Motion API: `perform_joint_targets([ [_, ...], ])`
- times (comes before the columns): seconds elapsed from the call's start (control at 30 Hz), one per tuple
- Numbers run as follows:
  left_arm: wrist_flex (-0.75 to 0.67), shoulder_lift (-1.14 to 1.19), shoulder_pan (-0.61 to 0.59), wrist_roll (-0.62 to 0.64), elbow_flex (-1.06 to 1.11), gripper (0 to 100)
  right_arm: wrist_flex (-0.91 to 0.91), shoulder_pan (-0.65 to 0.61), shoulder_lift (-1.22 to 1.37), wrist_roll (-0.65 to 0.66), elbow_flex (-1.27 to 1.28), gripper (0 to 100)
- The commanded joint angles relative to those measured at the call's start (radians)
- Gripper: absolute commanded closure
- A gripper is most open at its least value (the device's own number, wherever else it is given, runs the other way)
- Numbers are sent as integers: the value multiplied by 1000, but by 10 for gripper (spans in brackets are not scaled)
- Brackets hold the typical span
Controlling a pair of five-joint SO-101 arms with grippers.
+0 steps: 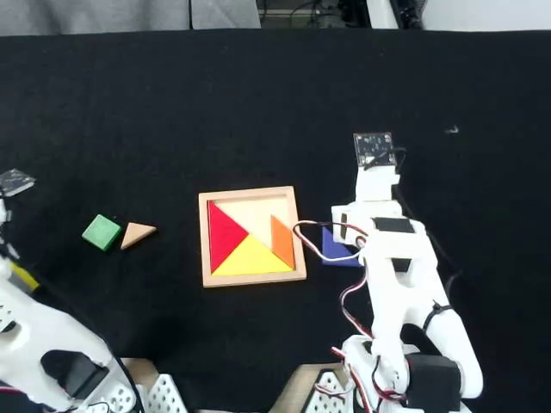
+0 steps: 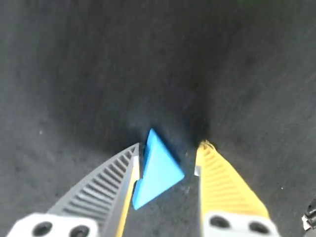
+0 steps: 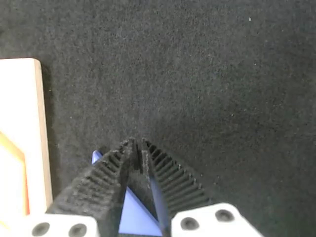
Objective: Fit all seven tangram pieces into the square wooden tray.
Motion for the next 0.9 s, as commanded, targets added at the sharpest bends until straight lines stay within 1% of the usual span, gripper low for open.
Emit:
perform_joint_targets([
  [0.0, 9, -6, 76, -252, -50, 842, -20, 12, -2, 0, -2, 986],
  [0.1, 9, -5, 96, -229, -39, 903, -18, 12, -2, 0, -2, 986],
  [0.17, 8, -14, 88, -262, -36, 909, -17, 12, -2, 0, -2, 986],
  [0.27, 23, -21, 41, -305, -122, 853, -17, 12, -2, 0, -2, 986],
  [0.37, 118, -55, -19, -347, -243, 789, -17, 12, -2, 0, -2, 986],
  [0.43, 196, -78, -59, -400, -317, 788, -18, 12, -2, 0, -2, 986],
  [0.5, 238, -87, -110, -443, -358, 788, -18, 12, -2, 0, -2, 986],
  [0.63, 224, -63, -208, -526, -355, 843, -18, 12, -2, 0, -2, 986],
  [0.7, 199, -20, -229, -551, -318, 859, -18, 12, -2, 0, -2, 986],
  [0.87, 153, 72, -228, -543, -274, 815, -15, 11, -2, 0, -2, 986],
])
